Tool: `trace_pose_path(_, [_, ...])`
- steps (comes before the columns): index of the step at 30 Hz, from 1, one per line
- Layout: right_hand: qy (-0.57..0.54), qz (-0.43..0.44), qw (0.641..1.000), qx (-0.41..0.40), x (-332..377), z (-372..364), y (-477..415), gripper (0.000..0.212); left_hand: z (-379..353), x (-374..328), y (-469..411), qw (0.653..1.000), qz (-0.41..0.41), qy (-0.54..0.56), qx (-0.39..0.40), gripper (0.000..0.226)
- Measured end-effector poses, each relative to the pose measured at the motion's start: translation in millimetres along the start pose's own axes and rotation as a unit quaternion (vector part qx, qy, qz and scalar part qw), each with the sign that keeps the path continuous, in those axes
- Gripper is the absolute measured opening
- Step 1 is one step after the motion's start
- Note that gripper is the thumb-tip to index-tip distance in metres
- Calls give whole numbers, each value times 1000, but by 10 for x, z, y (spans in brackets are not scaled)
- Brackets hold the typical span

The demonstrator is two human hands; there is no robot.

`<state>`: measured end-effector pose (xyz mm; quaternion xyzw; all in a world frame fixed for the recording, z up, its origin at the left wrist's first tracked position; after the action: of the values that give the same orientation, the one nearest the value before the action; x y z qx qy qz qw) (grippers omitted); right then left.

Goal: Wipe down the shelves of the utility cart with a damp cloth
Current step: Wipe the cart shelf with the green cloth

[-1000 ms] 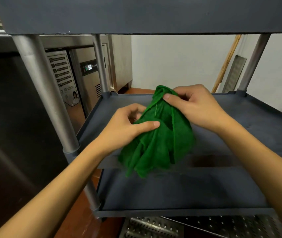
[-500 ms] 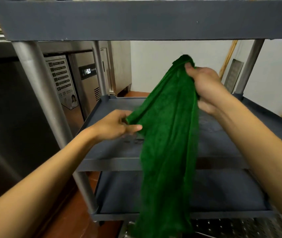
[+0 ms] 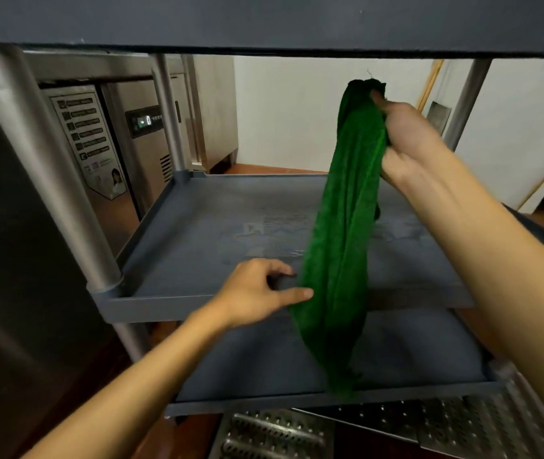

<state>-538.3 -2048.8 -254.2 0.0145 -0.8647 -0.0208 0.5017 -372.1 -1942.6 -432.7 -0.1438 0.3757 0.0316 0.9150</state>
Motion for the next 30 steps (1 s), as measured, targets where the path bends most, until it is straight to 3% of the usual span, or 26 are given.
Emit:
trace_pose_path(2, [1, -3, 1000, -12, -17, 29, -54, 37, -70, -118, -30, 998, -33, -6, -53, 29])
trace_pose_path(4, [-2, -15, 1000, -7, -63, 54, -123, 36, -112, -210, -66, 996, -50, 23, -72, 39])
trace_pose_path(8, [-11, -47, 998, 44, -132, 138, -281, 25, -1, -235, -154, 977, 35, 183, -104, 30])
trace_pose_path(11, [164, -33, 986, 26, -357, 414, -462, 36, 189, -148, -229, 955, 90, 244, -142, 27])
trace_pose_path(13, [340, -9, 940, 1, -598, 656, -571, 40, 292, -72, -288, 937, 128, 280, -162, 31])
trace_pose_path(15, [493, 21, 870, -4, -831, 869, -646, 40, 336, -2, -313, 916, 169, 324, -164, 29])
trace_pose_path(18, [694, 121, 709, -17, -963, 1052, -615, 47, 386, 59, -314, 895, 202, 366, -156, 29])
trace_pose_path(19, [713, 173, 679, -31, -936, 1057, -517, 45, 404, 68, -307, 891, 208, 373, -154, 29])
trace_pose_path(21, [668, 256, 699, -16, -954, 1020, -216, 48, 414, 58, -286, 886, 217, 382, -146, 28])
trace_pose_path(23, [643, 267, 718, 30, -1088, 931, 174, 61, 420, 13, -263, 886, 218, 385, -137, 26])
trace_pose_path(25, [696, 261, 666, 61, -1259, 854, 483, 71, 429, -71, -234, 883, 212, 400, -126, 26])
trace_pose_path(27, [734, 260, 624, 70, -1353, 795, 600, 61, 453, -163, -207, 880, 203, 414, -114, 25])
trace_pose_path(30, [717, 221, 656, 81, -1275, 752, 595, 44, 533, -250, -174, 893, 188, 397, -101, 22])
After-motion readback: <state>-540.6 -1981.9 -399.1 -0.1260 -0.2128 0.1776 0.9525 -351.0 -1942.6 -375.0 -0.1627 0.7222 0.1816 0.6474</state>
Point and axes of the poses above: each hand's wrist, its own y-axis away from the middle knuckle, its own z-axis out of the back of the hand, x = y × z, the point moved 6 cm from there along -y, towards the middle knuckle, and after that the axes turned 12 degrees about -x, right-handed, at the moved point
